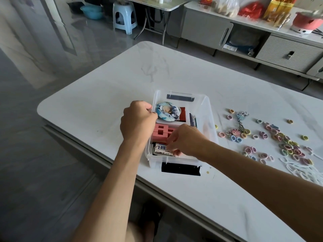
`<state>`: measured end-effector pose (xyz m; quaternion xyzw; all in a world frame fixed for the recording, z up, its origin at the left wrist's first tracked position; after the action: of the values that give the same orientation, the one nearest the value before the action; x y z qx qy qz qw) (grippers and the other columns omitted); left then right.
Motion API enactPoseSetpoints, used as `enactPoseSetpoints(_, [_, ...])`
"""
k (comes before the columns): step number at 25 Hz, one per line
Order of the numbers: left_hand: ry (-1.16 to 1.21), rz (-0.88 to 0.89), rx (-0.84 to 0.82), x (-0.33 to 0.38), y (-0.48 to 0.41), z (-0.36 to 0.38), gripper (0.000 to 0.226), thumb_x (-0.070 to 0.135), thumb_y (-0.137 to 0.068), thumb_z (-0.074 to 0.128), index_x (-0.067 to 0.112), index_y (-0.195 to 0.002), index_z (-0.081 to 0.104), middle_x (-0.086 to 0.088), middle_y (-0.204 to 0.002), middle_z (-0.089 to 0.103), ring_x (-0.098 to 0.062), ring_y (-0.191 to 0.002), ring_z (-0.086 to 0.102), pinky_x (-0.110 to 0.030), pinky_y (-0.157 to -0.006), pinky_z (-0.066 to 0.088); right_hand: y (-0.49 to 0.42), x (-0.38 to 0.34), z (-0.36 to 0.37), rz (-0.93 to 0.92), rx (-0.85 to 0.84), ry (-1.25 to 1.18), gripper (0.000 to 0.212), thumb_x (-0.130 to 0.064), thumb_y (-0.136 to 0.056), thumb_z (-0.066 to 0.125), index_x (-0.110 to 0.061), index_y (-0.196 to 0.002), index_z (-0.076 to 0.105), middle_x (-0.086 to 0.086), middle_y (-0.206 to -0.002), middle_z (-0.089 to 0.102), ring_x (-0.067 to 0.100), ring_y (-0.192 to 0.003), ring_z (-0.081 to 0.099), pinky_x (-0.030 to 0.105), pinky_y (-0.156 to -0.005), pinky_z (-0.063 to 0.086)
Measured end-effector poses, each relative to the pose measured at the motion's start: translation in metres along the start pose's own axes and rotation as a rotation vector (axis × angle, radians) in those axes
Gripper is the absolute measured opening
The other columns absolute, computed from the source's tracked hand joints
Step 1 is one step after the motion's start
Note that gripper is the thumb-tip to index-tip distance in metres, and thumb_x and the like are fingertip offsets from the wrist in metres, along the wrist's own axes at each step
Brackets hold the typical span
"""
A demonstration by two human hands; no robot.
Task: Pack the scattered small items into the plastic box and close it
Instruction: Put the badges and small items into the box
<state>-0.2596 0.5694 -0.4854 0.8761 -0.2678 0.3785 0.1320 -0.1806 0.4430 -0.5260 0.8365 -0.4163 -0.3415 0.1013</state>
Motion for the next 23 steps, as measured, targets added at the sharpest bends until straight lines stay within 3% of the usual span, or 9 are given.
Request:
enactPoseSetpoints(2, [-0.023, 0.01, 0.006, 0.0, 0.001, 0.0, 0.016, 0.01, -0.078, 0.062, 0.004, -0.067, 0.052, -0.017, -0.071, 0.061, -0.034, -0.068, 0.051, -0.031, -0.056, 0.035, 0.004, -0.004, -0.002, -0.038, -0.017, 0.008, 0.015, -0.006, -0.08, 0.069, -0.008, -0.092, 0.076, 0.006, -0.087, 0.075, 0.019, -0.08, 0.072, 0.03, -0.085, 0.057])
enactPoseSetpoints(4, [-0.042, 0.024, 0.016, 0.004, 0.003, 0.0, 0.014, 0.01, -0.08, 0.061, 0.013, -0.068, 0.054, -0.013, -0.075, 0.063, -0.033, -0.072, 0.054, -0.034, -0.059, 0.041, 0.013, -0.006, -0.01, -0.094, 0.012, -0.07, 0.018, -0.007, -0.084, 0.067, -0.013, -0.099, 0.074, -0.003, -0.088, 0.073, 0.013, -0.073, 0.071, 0.024, -0.078, 0.057])
enactPoseSetpoints(5, [-0.051, 0.026, 0.03, 0.005, 0.005, -0.001, 0.006, 0.012, -0.082, 0.062, 0.017, -0.079, 0.062, -0.009, -0.087, 0.068, -0.032, -0.081, 0.059, -0.036, -0.066, 0.046, 0.02, -0.006, -0.018, -0.135, 0.047, -0.116, 0.018, -0.008, -0.086, 0.066, -0.016, -0.1, 0.073, -0.007, -0.087, 0.072, 0.009, -0.068, 0.07, 0.021, -0.072, 0.056])
enactPoseSetpoints(7, [-0.104, 0.078, 0.11, 0.015, 0.01, -0.001, 0.024, 0.014, -0.087, 0.06, 0.018, -0.11, 0.065, -0.004, -0.114, 0.066, -0.027, -0.104, 0.06, -0.035, -0.081, 0.046, 0.038, 0.003, -0.039, -0.214, 0.152, -0.207, 0.019, -0.01, -0.087, 0.063, -0.024, -0.095, 0.073, -0.01, -0.079, 0.073, 0.004, -0.061, 0.066, 0.017, -0.063, 0.051])
enactPoseSetpoints(10, [-0.043, 0.337, 0.196, 0.06, 0.034, 0.011, 0.028, 0.008, -0.088, 0.059, 0.015, -0.115, 0.063, -0.003, -0.117, 0.063, -0.023, -0.106, 0.057, -0.03, -0.085, 0.042, 0.077, 0.056, -0.08, -0.232, 0.351, -0.411, 0.023, -0.007, -0.085, 0.062, -0.027, -0.086, 0.074, -0.003, -0.07, 0.072, 0.003, -0.053, 0.059, 0.013, -0.052, 0.046])
enactPoseSetpoints(13, [0.09, 0.564, 0.015, 0.112, 0.075, 0.051, 0.023, 0.005, -0.087, 0.06, 0.013, -0.106, 0.068, 0.0, -0.103, 0.07, -0.019, -0.089, 0.065, -0.032, -0.083, 0.05, 0.112, 0.156, -0.102, -0.009, 0.537, -0.436, 0.021, -0.008, -0.084, 0.066, -0.028, -0.083, 0.073, -0.004, -0.073, 0.072, 0.01, -0.06, 0.061, 0.022, -0.057, 0.044])
enactPoseSetpoints(16, [0.085, 0.668, -0.318, 0.142, 0.116, 0.109, 0.021, 0.01, -0.089, 0.062, 0.016, -0.108, 0.069, 0.002, -0.096, 0.072, -0.016, -0.085, 0.067, -0.033, -0.079, 0.054, 0.131, 0.238, -0.091, 0.248, 0.584, -0.08, 0.022, -0.028, -0.08, 0.075, -0.031, -0.102, 0.07, -0.005, -0.097, 0.069, 0.019, -0.079, 0.064, 0.031, -0.072, 0.045])
enactPoseSetpoints(18, [-0.073, 0.672, -0.442, 0.145, 0.131, 0.145, 0.027, 0.016, -0.088, 0.064, 0.02, -0.115, 0.066, 0.0, -0.105, 0.07, -0.02, -0.095, 0.066, -0.035, -0.084, 0.052, 0.129, 0.263, -0.073, 0.243, 0.541, 0.019, 0.041, -0.033, -0.075, 0.079, -0.028, -0.113, 0.067, 0.0, -0.109, 0.062, 0.023, -0.09, 0.062, 0.03, -0.078, 0.044])
enactPoseSetpoints(23, [-0.623, 0.74, -0.331, 0.131, 0.136, 0.183, 0.04, -0.001, -0.087, 0.051, 0.013, -0.124, 0.054, -0.009, -0.119, 0.06, -0.029, -0.104, 0.057, -0.038, -0.075, 0.049, 0.116, 0.287, -0.065, 0.209, 0.621, 0.039, 0.04, -0.027, -0.076, 0.073, -0.024, -0.113, 0.058, 0.007, -0.115, 0.056, 0.028, -0.096, 0.056, 0.029, -0.069, 0.035])
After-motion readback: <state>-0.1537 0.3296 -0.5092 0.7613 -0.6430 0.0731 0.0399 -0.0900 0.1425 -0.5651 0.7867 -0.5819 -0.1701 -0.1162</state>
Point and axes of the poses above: each hand's wrist, its own y-axis away from the middle knuckle, its own z-axis out of the palm, x = y × z, the point moved 7 cm from there along -y, towards the middle knuckle
